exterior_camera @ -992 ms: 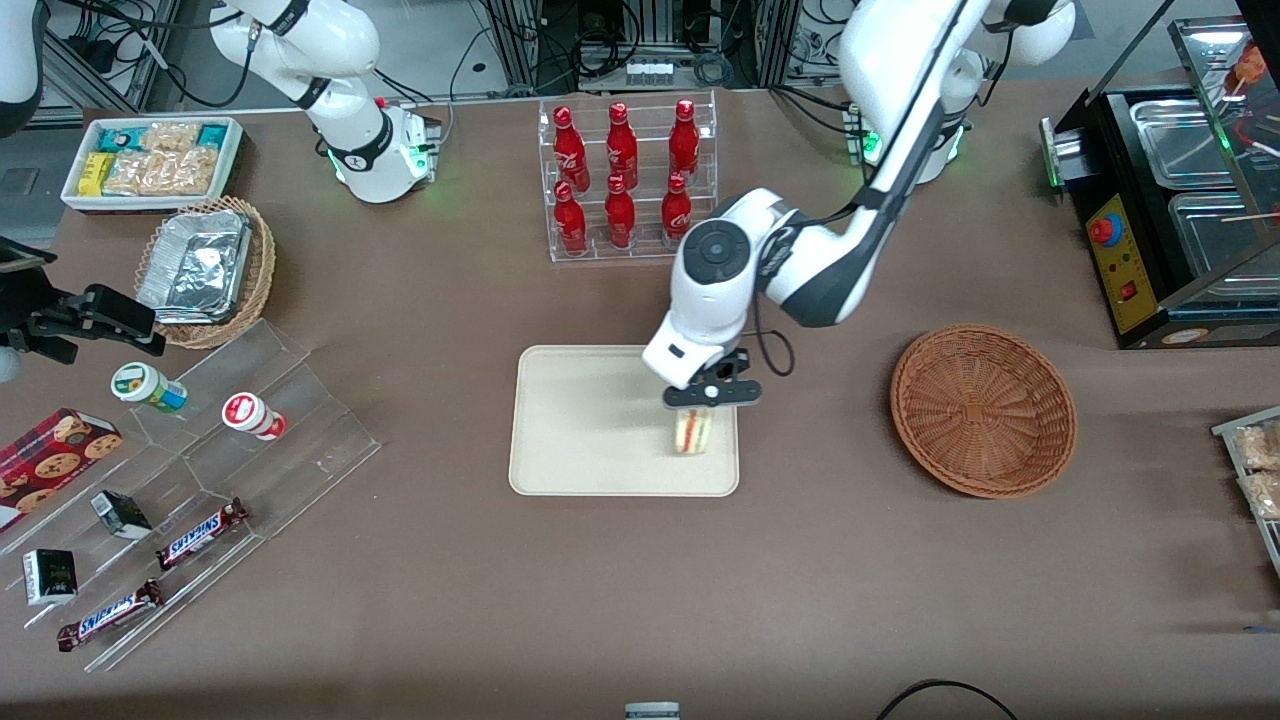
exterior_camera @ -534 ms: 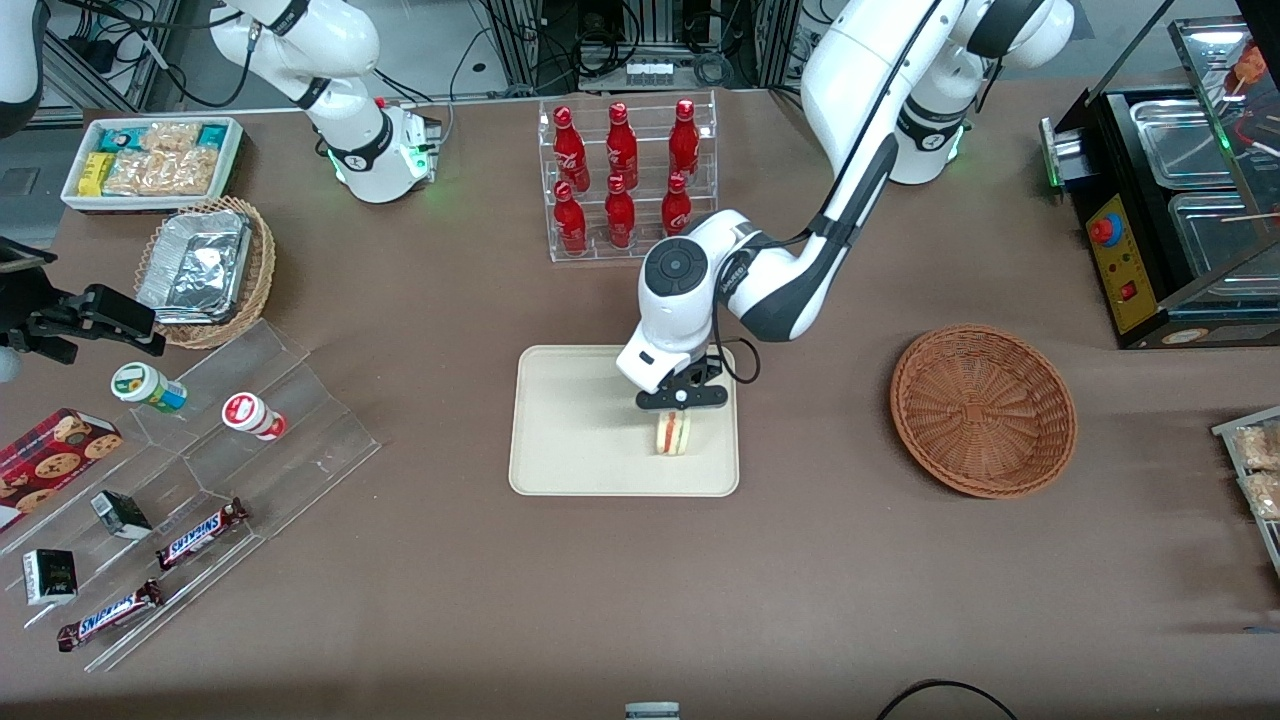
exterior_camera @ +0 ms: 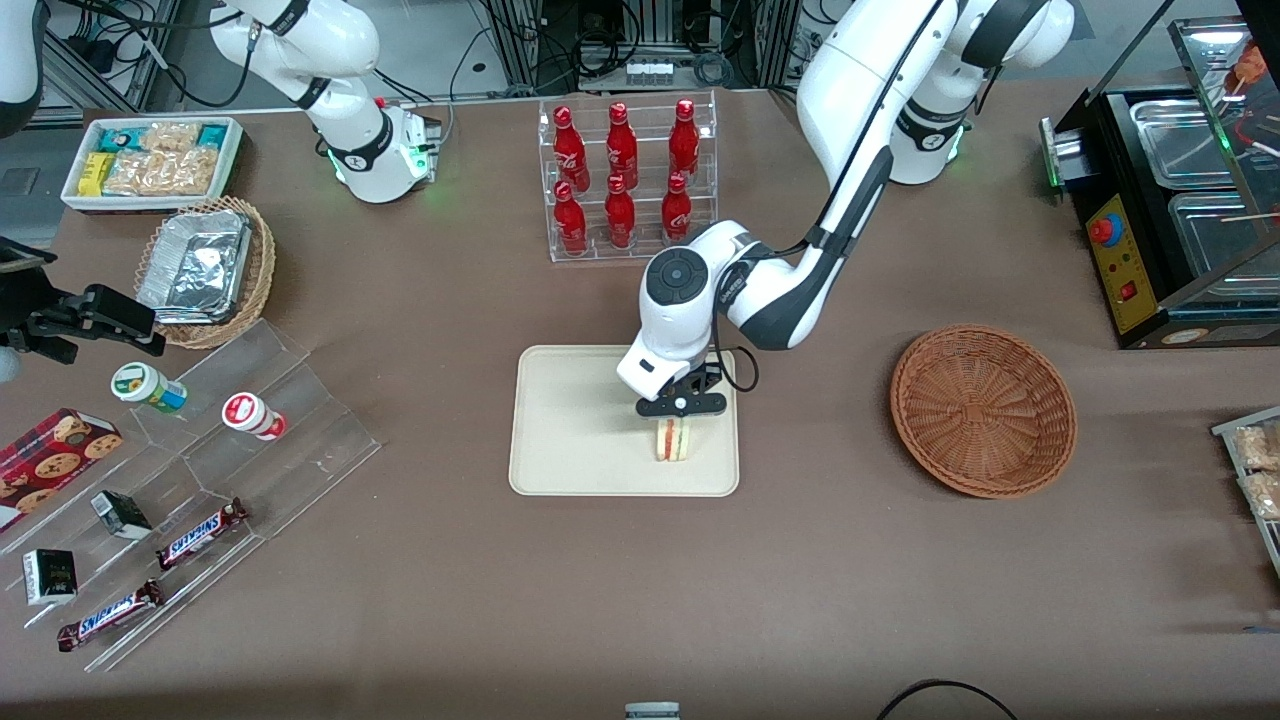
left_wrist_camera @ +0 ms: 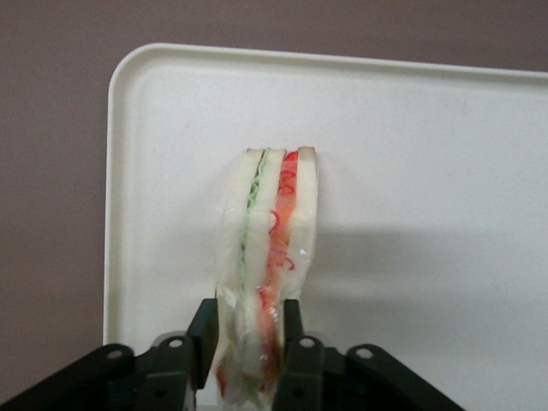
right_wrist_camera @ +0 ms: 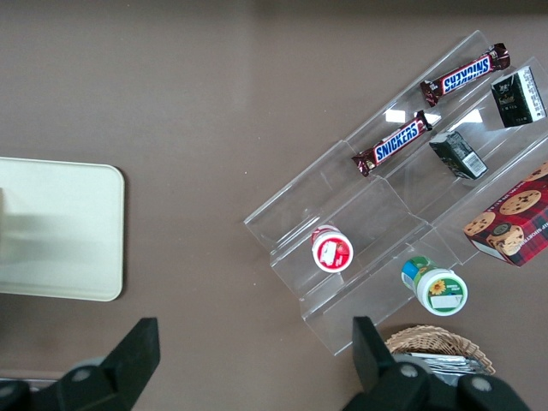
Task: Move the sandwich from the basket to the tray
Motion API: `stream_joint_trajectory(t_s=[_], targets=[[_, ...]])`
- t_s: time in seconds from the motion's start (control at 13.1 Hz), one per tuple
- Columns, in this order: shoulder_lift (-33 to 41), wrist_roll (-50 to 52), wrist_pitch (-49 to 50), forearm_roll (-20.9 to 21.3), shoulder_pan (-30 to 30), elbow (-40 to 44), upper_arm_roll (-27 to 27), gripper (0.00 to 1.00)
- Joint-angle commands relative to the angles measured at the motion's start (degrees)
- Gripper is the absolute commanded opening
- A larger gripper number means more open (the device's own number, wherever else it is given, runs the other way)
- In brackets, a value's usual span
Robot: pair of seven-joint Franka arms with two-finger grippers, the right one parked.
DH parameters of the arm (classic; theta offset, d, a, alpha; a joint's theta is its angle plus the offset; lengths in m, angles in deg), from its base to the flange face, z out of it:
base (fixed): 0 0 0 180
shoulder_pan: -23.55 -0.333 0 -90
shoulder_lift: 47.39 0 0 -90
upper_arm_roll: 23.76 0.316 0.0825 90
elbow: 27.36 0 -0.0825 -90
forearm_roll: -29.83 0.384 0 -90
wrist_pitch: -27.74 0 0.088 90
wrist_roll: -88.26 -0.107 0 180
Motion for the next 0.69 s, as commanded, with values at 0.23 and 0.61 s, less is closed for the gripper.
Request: stream_joint_trajectory(t_s=[0.23,0.61], targets=[[11.2,1.2,12.2,-0.2,-1.9,0.9,3.8,1.00],[25.7,0.1,29.5,-0.3,-9.6,0.9,4.1,1.00]])
